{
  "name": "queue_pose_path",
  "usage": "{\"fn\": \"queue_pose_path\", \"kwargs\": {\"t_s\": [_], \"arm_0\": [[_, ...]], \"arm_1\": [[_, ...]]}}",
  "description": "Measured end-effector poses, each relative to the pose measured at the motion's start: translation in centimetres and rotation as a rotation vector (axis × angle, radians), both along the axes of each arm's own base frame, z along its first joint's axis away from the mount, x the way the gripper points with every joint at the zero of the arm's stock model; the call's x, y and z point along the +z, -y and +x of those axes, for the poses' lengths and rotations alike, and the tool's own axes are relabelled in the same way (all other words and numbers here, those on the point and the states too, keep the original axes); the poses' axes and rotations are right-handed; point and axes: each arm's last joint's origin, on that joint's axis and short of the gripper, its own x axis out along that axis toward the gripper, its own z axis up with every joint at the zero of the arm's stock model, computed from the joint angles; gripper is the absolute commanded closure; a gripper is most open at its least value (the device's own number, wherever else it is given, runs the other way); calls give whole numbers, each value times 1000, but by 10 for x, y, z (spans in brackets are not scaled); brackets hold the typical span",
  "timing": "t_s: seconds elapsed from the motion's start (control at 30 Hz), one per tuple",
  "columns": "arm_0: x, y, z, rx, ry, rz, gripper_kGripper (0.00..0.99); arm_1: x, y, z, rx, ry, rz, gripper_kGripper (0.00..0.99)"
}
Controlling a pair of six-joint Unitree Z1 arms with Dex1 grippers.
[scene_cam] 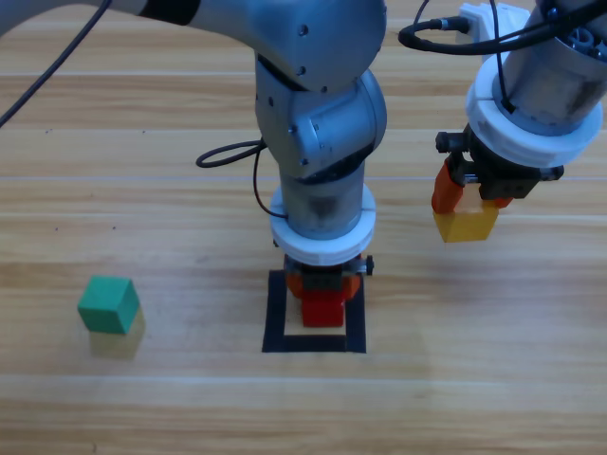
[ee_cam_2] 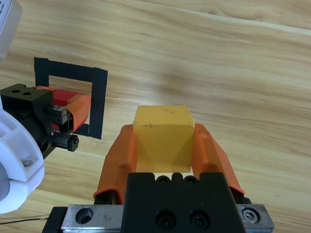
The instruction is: Stack the blocks in the rectangular block: red at the bottom, yellow in the middle, green on top
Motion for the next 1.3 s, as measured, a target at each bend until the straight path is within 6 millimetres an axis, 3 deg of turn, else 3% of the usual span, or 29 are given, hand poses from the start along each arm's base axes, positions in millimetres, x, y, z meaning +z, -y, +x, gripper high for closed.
{"fn": "queue_pose_path", "kwargs": {"t_s": [0.8, 0.83, 0.9, 0.97, 1.0, 1.03, 1.3], "arm_0": [[-4, -2, -2, 0, -8, 10, 947], [-4, -2, -2, 0, -8, 10, 892], [-5, -2, -2, 0, -8, 10, 665], [-5, -1, -1, 0, -5, 6, 186], [-5, -1, -1, 0, -4, 6, 39], [-6, -1, -1, 0, -4, 6, 2], [-6, 0, 0, 0, -3, 5, 0]], "arm_1": [[-1, 0, 0, 0, -1, -1, 975], [-1, 0, 0, 0, -1, -1, 973], [-1, 0, 0, 0, -1, -1, 973], [-1, 0, 0, 0, -1, -1, 975], [-1, 0, 0, 0, -1, -1, 973], [-1, 0, 0, 0, -1, -1, 973], [-2, -1, 1, 0, -4, -3, 973]]}}
